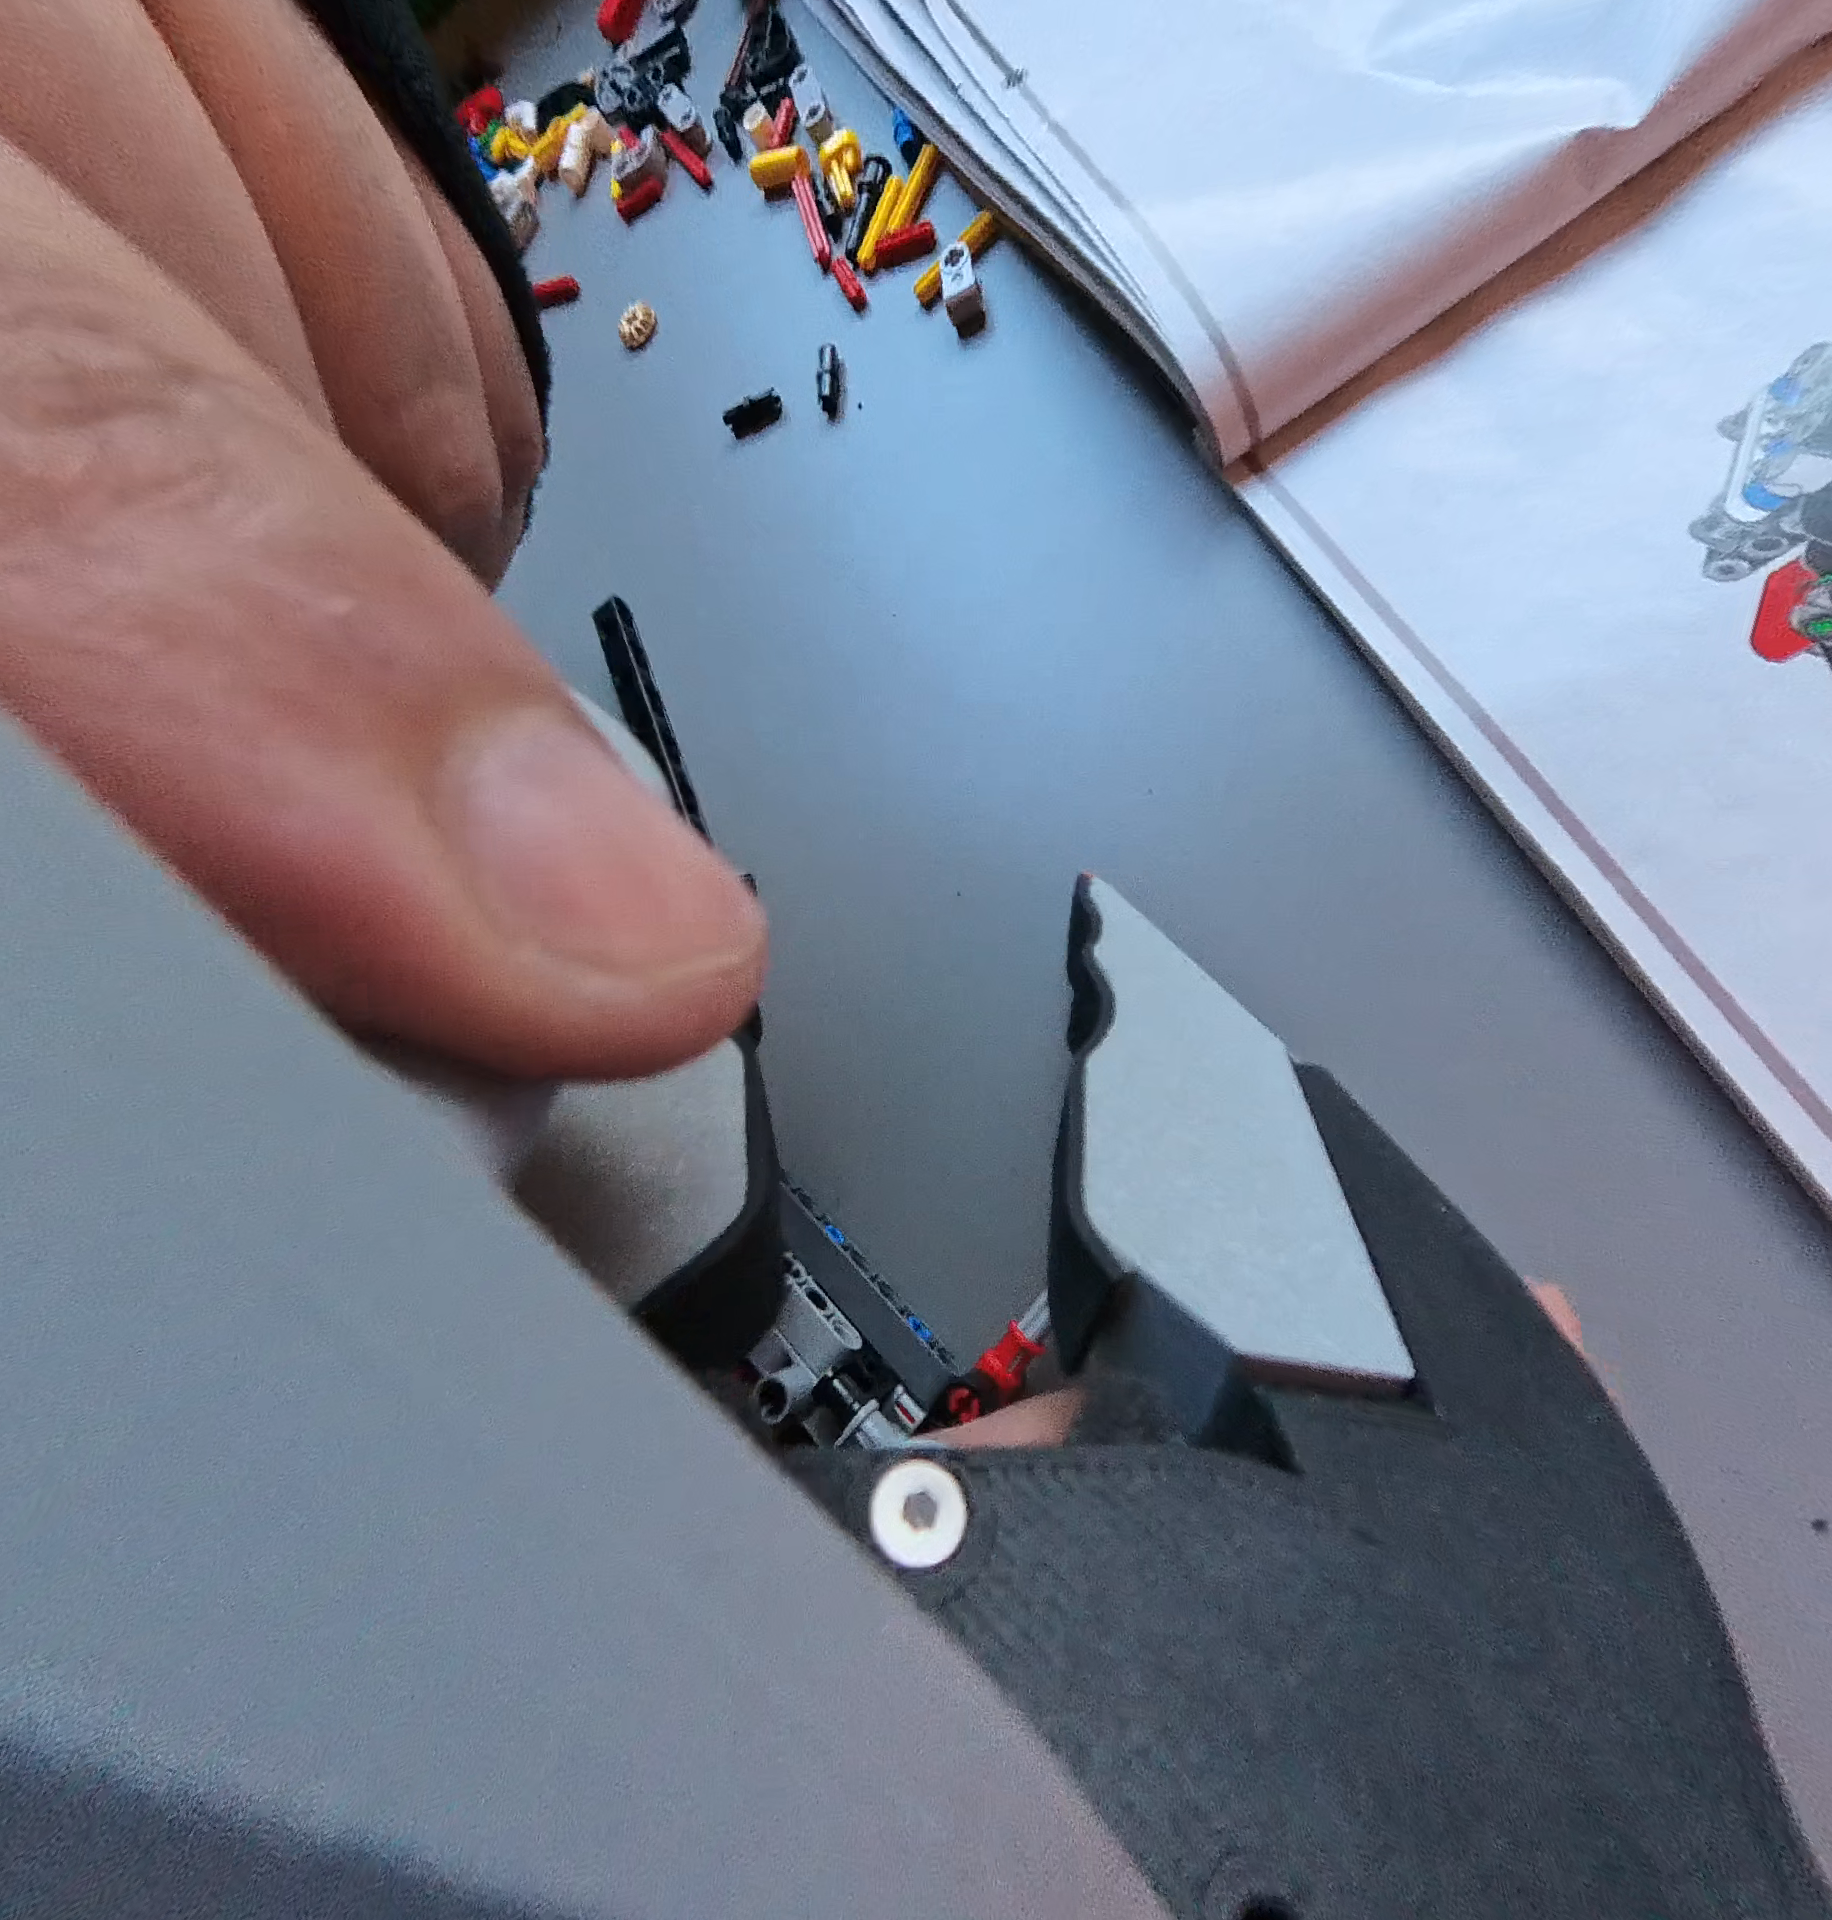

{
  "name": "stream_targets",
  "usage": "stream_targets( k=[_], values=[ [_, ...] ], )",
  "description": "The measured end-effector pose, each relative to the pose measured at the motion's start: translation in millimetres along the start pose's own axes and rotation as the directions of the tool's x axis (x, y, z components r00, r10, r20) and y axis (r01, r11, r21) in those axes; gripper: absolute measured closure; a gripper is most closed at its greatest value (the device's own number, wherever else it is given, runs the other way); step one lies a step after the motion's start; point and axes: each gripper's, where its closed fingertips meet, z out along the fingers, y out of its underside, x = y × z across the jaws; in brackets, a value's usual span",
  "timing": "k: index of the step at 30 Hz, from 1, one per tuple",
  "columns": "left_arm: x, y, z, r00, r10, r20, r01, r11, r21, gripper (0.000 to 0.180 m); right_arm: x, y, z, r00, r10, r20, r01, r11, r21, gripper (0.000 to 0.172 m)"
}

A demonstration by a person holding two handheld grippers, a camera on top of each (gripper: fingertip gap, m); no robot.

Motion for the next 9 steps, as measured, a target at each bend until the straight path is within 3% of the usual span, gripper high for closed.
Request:
stream_targets(
  k=[1, 4, 7, 9],
  values=[
    [0.7, 0.5, -1.9, 1.000, 0.016, 0.021, -0.016, 1.000, 0.002, 0.180, 0.5, 0.1, 1.0, 1.000, -0.020, -0.014, 0.020, 1.000, -0.002, 0.117],
    [1.2, 1.9, -4.7, 0.997, 0.024, 0.076, -0.024, 1.000, 0.000, 0.180, 1.8, 0.9, 2.8, 0.997, -0.072, -0.037, 0.071, 0.997, -0.012, 0.132],
    [2.4, 0.4, -4.3, 0.992, 0.041, 0.117, -0.042, 0.999, 0.006, 0.180, 3.7, 0.0, 1.9, 0.992, -0.118, -0.050, 0.118, 0.993, 0.002, 0.172],
    [2.7, -0.9, -3.7, 0.992, 0.036, 0.124, -0.038, 0.999, 0.015, 0.180, 0.6, -0.4, 0.9, 0.992, -0.121, -0.028, 0.122, 0.992, 0.015, 0.172]
  ],
)
